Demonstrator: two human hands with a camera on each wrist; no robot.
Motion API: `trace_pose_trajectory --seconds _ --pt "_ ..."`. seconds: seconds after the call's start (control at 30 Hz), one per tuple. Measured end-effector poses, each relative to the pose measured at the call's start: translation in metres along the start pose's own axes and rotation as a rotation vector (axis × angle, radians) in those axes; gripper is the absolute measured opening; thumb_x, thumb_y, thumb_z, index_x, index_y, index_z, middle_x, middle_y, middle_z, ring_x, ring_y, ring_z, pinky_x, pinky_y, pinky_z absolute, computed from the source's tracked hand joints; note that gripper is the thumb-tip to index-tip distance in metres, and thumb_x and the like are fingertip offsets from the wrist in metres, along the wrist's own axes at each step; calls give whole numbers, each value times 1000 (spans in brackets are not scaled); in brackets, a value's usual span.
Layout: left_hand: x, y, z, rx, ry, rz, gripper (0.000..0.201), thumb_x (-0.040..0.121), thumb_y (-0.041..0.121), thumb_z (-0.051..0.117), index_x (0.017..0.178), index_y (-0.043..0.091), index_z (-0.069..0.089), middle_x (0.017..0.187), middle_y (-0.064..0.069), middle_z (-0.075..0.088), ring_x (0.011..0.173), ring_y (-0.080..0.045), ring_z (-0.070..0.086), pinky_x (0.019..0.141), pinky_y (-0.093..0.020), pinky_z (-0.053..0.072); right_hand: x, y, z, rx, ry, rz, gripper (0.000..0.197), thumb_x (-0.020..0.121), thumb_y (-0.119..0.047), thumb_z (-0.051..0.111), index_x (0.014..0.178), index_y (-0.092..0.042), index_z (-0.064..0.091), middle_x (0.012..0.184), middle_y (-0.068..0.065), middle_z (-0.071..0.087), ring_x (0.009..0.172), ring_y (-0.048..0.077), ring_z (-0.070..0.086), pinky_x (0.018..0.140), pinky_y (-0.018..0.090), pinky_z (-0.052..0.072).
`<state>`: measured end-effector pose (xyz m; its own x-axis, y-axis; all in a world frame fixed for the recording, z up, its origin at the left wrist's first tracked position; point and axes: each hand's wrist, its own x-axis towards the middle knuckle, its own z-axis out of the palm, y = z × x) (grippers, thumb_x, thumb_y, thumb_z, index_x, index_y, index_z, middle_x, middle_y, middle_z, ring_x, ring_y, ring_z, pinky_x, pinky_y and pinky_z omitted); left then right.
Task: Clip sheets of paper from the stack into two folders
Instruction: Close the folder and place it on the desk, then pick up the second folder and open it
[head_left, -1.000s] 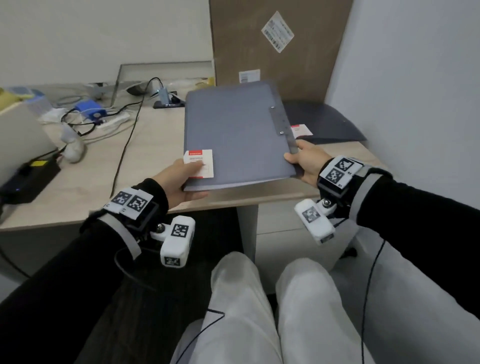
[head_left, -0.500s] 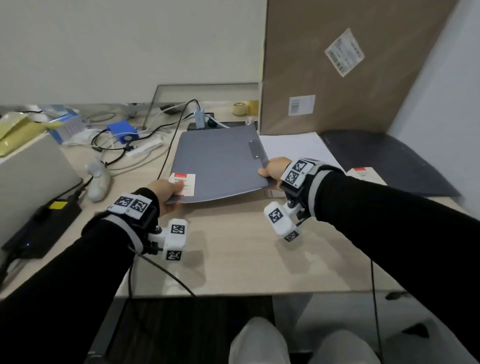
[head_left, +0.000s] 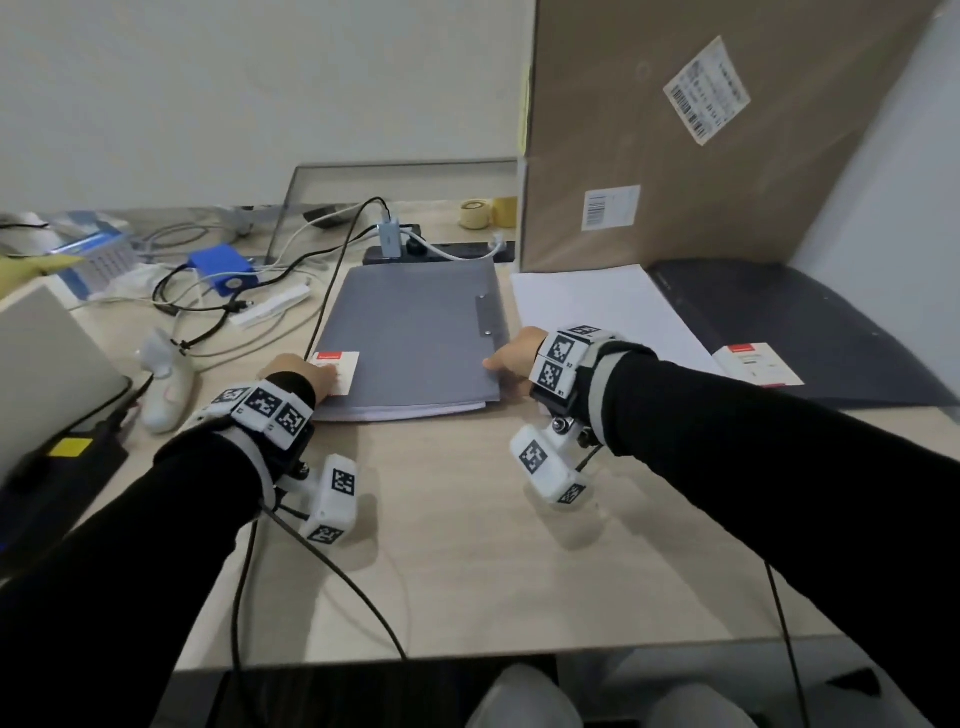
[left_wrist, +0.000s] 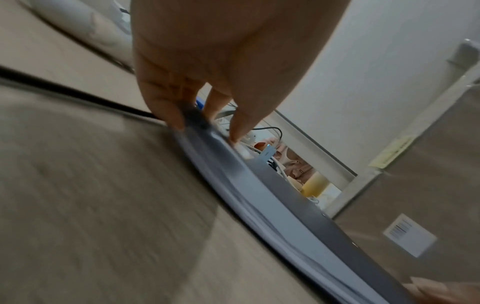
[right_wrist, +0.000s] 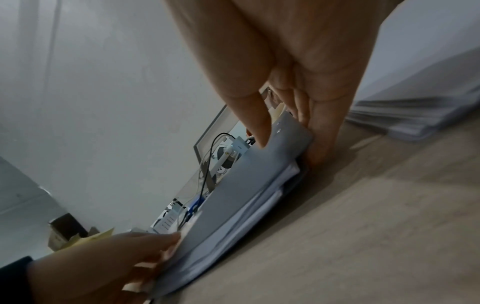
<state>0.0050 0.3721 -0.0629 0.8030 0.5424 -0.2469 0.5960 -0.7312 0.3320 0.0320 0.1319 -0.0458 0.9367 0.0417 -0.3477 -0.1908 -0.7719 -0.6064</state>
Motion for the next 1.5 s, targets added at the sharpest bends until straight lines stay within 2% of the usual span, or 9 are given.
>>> trace_pose_trajectory --seconds 0.07,0.17,0.37,0.53,0.63,0.83,0.93,1.07,1.5 --pt "-6 3 -1 121 51 2 43 97 26 45 131 -1 49 136 -19 51 129 -33 45 107 -34 33 -1 6 1 73 -41 -2 22 87 -23 60 103 -9 63 103 7 52 99 23 55 96 32 47" --pt "-12 7 -4 94 72 -5 40 94 21 47 127 -1 53 133 -20 52 127 -36 46 104 -36 36 -9 9 -3 166 -46 -3 17 83 -24 63 73 -19 51 96 6 56 99 25 56 98 36 48" --pt "-51 46 1 -262 76 222 32 90 12 50 117 5 65 127 -17 61 117 -34 57 101 -36 46 -39 38 -51 408 -22 18 19 90 -7 55 105 0 63 99 10 56 99 18 59 79 27 50" --pt "-108 119 38 -488 -152 374 26 93 9 47 109 5 67 111 -18 64 101 -30 61 90 -33 49 -64 122 -121 413 160 65 32 91 -6 53 121 3 60 100 8 56 92 17 54 62 23 44" --pt "-148 171 70 -514 -273 447 16 91 6 48 94 11 63 98 -14 58 77 -21 57 72 -27 49 -77 189 -164 337 234 146 35 90 -6 54 124 -1 61 114 11 61 104 26 59 73 27 47" --pt "-207 262 123 -437 -382 574 35 91 13 52 125 6 56 130 -15 56 121 -31 53 104 -35 44 -105 271 -218 224 370 321 44 97 -9 43 141 -2 43 148 15 41 136 28 41 110 33 36" --pt "-223 298 145 -328 -397 627 23 93 16 49 112 8 59 124 -14 54 116 -28 52 96 -28 38 -101 295 -229 253 398 333 48 94 -12 52 140 -1 43 146 15 43 135 29 41 110 29 33" --pt "-226 326 169 -281 -368 562 55 93 18 48 144 5 32 146 -15 42 133 -30 42 107 -30 33 -79 318 -235 234 365 327 68 84 -16 66 144 -4 37 146 14 44 133 29 44 108 31 35" --pt "-219 368 198 -519 -417 320 65 88 22 54 142 -1 27 142 -19 42 129 -36 44 109 -41 38 -57 322 -228 -70 109 323 72 93 -33 50 152 -10 15 160 15 4 148 27 14 117 30 17"
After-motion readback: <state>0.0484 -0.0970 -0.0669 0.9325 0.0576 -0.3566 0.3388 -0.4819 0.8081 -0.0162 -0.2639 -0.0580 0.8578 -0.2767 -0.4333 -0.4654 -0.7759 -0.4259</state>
